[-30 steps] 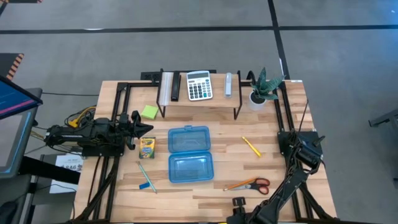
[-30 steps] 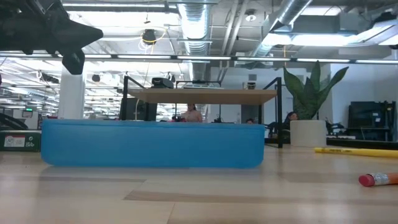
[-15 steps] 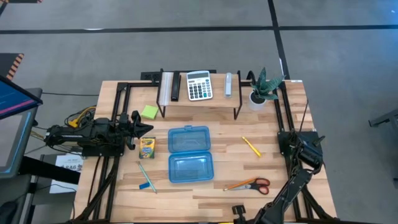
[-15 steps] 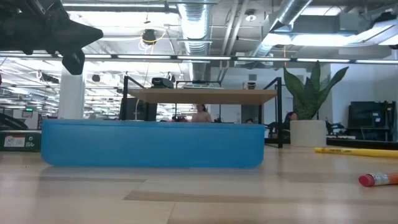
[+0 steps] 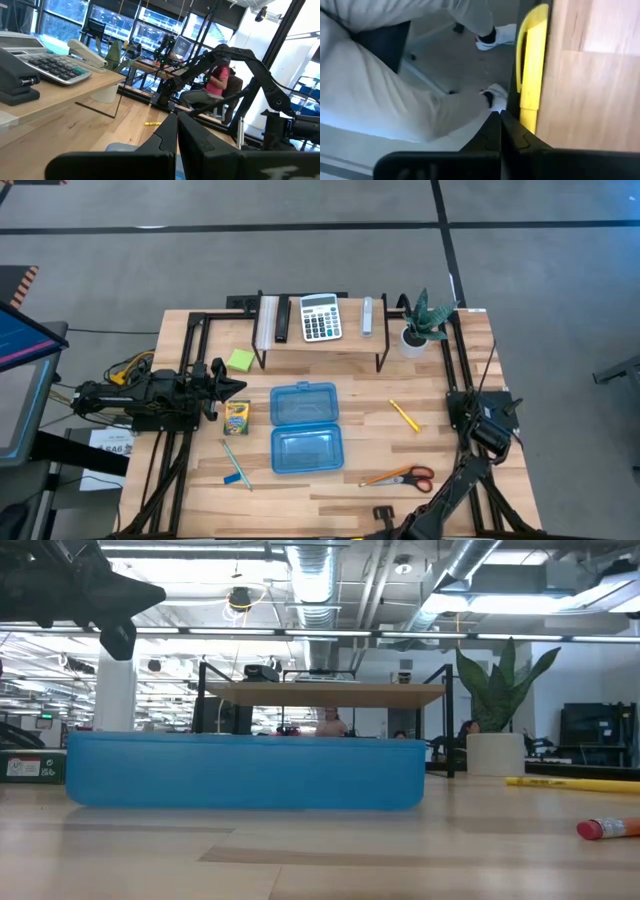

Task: Pack school essentials
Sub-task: Put the yellow pen into the blue supply box

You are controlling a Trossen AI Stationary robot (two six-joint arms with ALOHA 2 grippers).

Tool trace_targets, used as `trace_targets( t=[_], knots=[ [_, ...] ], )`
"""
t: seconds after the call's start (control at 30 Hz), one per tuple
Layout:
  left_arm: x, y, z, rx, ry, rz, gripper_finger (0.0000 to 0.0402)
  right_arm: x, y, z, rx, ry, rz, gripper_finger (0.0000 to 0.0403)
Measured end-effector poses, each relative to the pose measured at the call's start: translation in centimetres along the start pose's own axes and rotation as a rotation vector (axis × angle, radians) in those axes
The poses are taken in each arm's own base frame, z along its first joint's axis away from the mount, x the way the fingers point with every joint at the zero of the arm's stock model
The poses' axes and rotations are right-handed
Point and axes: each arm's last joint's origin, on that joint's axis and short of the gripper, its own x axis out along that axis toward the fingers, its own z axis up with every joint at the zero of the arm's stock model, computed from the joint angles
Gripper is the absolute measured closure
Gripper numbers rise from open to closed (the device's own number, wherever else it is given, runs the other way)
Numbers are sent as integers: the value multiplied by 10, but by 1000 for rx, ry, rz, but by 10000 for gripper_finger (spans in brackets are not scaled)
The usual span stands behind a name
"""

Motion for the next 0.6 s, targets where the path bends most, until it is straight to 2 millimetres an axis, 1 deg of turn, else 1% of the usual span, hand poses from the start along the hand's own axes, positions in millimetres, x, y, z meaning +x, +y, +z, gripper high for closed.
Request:
trace_targets(
  t=[0.13, 0.33, 0.43, 0.6],
  knots=[
    [0, 0, 0, 0, 0, 0, 401, -3, -16, 1, 59, 51, -121, 398],
    [0, 0, 0, 0, 0, 0, 401, -13, -39, 9, 105, 39, -268, 396],
    [0, 0, 0, 0, 1, -1, 401, -21, -45, 15, 113, 21, -282, 397],
    [0, 0, 0, 0, 0, -1, 401, -40, -44, 18, 68, -34, -298, 394]
  ],
)
